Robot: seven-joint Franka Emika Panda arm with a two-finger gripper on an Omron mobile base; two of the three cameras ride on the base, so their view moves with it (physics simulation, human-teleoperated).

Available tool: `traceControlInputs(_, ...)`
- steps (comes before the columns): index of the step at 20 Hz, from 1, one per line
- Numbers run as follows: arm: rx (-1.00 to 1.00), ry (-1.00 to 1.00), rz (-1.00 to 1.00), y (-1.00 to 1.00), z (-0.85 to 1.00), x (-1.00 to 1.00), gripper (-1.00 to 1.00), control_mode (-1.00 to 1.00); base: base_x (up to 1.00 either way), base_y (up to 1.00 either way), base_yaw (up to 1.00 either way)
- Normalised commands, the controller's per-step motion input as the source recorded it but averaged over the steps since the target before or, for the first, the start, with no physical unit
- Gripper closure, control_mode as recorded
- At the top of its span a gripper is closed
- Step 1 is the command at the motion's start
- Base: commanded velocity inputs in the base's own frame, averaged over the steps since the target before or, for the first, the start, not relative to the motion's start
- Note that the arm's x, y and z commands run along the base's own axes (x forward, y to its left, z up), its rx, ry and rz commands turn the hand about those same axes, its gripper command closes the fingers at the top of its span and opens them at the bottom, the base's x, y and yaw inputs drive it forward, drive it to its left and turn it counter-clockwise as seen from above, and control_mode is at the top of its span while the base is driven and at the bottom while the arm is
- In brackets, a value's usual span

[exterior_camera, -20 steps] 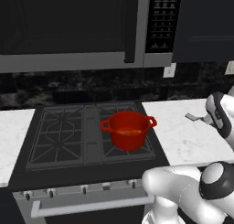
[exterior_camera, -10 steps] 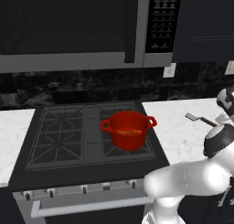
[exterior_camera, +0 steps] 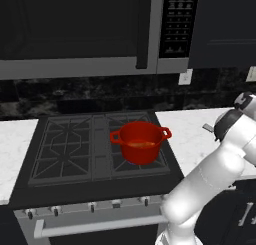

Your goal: Put the potato and carrot in the pot. Retrieve the spatula and lightly stir the vegetables in the pot.

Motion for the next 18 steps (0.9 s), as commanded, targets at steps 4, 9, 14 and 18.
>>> traceControlInputs(4, 0.0, 0.0, 0.0, -0.14, -0.35, 0.06, -1.0, -1.0, 0.0, 0.0, 0.0)
traceControlInputs(9, 0.0, 0.0, 0.0, -0.08, -0.32, 0.11, -1.0, -1.0, 0.0, 0.0, 0.0)
traceControlInputs(14, 0.0, -0.09, 0.0, 0.0, -0.48, 0.22, -1.0, -1.0, 0.0, 0.0, 0.0)
traceControlInputs(18, 0.0, -0.01, 0.0, 0.0, -0.37, 0.44, -1.0, -1.0, 0.0, 0.0, 0.0)
